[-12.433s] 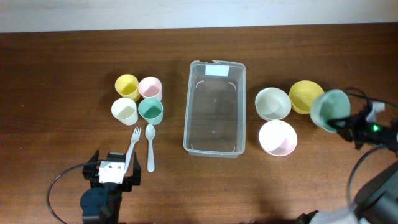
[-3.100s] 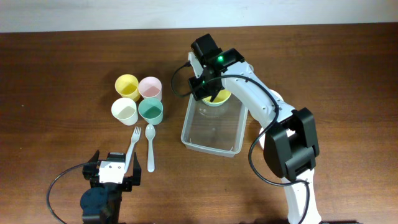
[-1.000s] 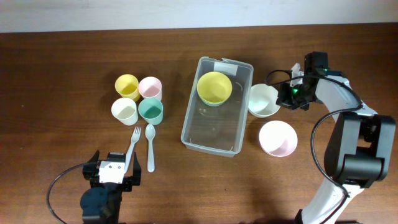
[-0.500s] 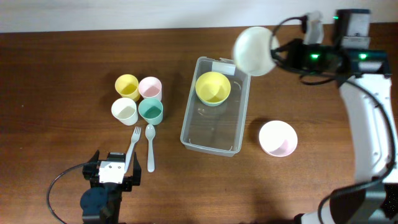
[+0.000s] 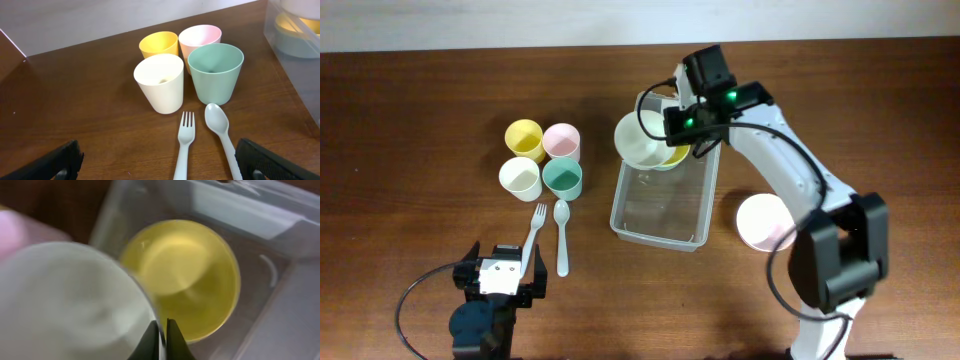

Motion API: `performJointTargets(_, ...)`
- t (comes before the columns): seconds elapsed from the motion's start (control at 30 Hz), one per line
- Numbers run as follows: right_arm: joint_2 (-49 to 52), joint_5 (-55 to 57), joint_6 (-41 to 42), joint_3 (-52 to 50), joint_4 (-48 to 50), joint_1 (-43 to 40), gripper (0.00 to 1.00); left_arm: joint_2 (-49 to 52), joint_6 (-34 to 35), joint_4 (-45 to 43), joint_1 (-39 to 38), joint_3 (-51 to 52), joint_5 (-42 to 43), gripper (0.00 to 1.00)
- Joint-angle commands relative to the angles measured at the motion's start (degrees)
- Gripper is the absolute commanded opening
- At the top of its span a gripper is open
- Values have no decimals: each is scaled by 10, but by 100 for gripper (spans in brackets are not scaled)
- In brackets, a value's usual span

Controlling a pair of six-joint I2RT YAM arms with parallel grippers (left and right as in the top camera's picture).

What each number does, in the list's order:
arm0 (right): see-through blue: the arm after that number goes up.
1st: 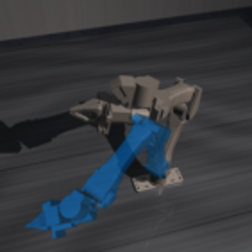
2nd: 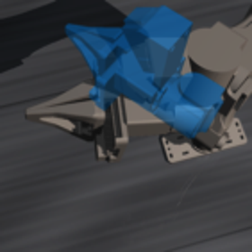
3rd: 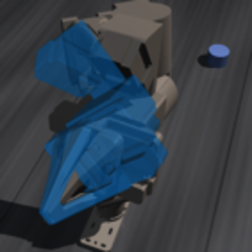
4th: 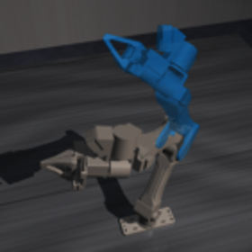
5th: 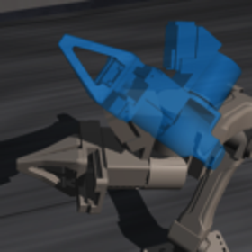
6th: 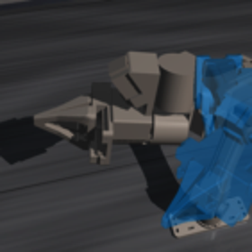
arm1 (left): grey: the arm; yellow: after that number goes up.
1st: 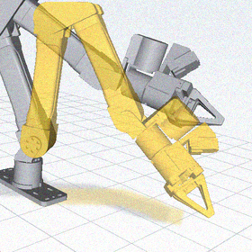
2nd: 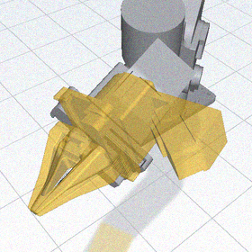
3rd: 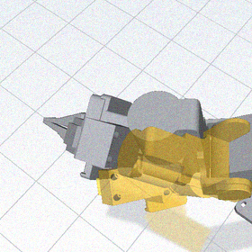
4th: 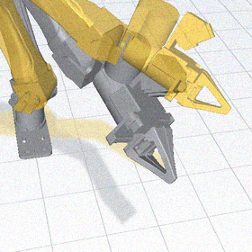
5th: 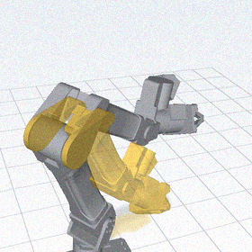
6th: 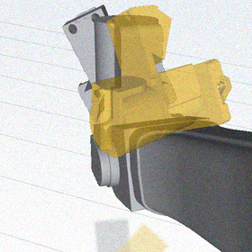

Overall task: Pack container
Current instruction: 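Lift the white bowl and lower it onto the stack in the container, then release and move the right gripper to the pink bowl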

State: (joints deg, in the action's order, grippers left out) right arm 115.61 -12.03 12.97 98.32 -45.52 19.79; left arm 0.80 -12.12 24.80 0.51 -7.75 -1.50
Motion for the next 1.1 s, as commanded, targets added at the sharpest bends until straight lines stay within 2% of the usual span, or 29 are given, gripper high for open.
performJointTargets(0.0, 9, 44, 10, 1, 14, -13, 4, -4, 9, -2, 0, 5, 6, 100)
performJointTargets(0.5, 10, -7, 10, 2, 26, -70, 4, -4, 9, -1, 0, 5, 6, 100)
performJointTargets(0.63, 10, -93, -35, 2, 13, -63, 15, -4, 9, -1, 0, 5, 6, 100)
performJointTargets(0.73, -8, -96, -35, 3, -18, -64, 33, -4, 9, -1, 0, 5, 6, 100)
performJointTargets(0.97, -132, -89, -33, 3, -92, -126, 46, -4, 9, -1, 0, 5, 6, 100)
performJointTargets(1.07, -189, -67, -34, 3, -172, -177, 49, -4, 9, -1, 0, 5, 6, 100)
